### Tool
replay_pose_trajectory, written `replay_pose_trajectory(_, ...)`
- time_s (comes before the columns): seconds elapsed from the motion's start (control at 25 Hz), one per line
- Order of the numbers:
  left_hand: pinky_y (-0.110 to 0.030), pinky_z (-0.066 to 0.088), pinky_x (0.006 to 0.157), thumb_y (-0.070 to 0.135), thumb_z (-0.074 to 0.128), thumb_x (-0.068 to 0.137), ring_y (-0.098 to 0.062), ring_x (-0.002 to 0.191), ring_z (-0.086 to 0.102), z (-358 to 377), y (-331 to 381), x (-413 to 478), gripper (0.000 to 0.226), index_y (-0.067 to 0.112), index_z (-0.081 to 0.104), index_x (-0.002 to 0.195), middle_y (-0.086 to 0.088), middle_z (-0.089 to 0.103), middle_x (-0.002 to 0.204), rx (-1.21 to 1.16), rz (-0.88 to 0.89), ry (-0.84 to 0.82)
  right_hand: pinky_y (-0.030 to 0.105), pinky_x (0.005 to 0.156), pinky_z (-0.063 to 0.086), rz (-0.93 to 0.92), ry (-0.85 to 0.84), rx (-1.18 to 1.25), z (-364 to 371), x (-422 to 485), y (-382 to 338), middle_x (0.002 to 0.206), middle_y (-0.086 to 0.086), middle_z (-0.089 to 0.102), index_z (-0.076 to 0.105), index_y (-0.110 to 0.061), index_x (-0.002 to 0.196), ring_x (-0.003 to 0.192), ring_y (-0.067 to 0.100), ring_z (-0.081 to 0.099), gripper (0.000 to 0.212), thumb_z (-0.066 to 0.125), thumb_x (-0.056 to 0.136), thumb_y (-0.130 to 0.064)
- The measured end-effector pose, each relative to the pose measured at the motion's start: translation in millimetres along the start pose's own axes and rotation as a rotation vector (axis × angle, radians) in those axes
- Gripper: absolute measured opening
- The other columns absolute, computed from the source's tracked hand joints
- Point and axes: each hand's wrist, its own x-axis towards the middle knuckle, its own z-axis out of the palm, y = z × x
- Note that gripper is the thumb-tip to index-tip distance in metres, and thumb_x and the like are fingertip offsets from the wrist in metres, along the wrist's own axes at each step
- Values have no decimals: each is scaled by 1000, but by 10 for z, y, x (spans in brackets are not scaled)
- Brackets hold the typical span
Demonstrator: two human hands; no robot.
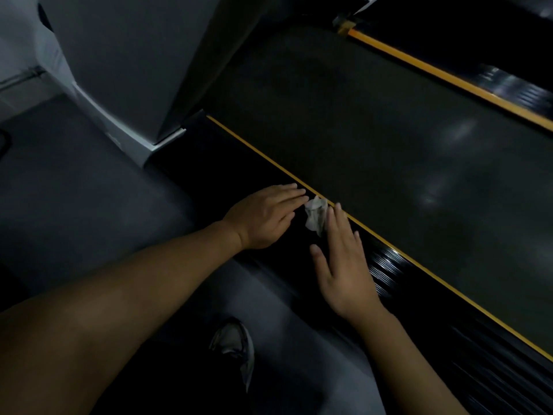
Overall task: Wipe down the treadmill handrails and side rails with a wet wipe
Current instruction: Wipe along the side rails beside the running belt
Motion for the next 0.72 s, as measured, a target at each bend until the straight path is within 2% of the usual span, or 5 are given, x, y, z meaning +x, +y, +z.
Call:
replay_pose_trajectory(0.16, -46, 33, 122, 35, 42, 103, -22, 153, 32, -33, 162, -8, 58, 11, 42, 155, -9, 39, 163, 10, 85, -96, 50, 127, 18, 173, 130, -227, -90, -540, 376, 169, 7, 24, 29, -12, 161, 159, 22, 10, 71, 19, 105, -56)
replay_pose_trajectory(0.32, -41, 10, 129, 58, 29, 102, -16, 159, 1, 46, 580, -43, 77, 11, 22, 163, -6, 11, 172, 127, 134, -318, 48, 127, 18, 210, 141, -357, -40, -619, 472, 167, 9, 28, 36, -10, 158, 158, 24, 14, 73, 22, 105, -58)
replay_pose_trajectory(0.48, -39, 9, 129, 65, 29, 101, -17, 159, 4, 97, 746, -23, 82, 11, 22, 163, -6, 14, 172, 176, 139, -298, 47, 127, 18, 221, 151, -340, -52, -622, 450, 167, 6, 29, 37, -13, 158, 158, 21, 12, 72, 24, 105, -60)
replay_pose_trajectory(0.6, -44, 15, 128, 68, 22, 99, -17, 159, 6, 30, 700, -6, 85, 11, 24, 162, -7, 15, 172, 212, -42, -268, 48, 127, 19, 227, 157, -345, -56, -622, 433, 166, 7, 30, 38, -12, 157, 158, 22, 14, 71, 24, 105, -59)
replay_pose_trajectory(0.72, -42, 13, 129, 70, 20, 98, -18, 159, 3, 7, 629, -90, 88, 10, 18, 163, -8, 11, 172, 264, 24, -303, 48, 127, 19, 236, 144, -344, -68, -626, 431, 167, 6, 30, 37, -13, 158, 158, 22, 13, 72, 23, 105, -60)
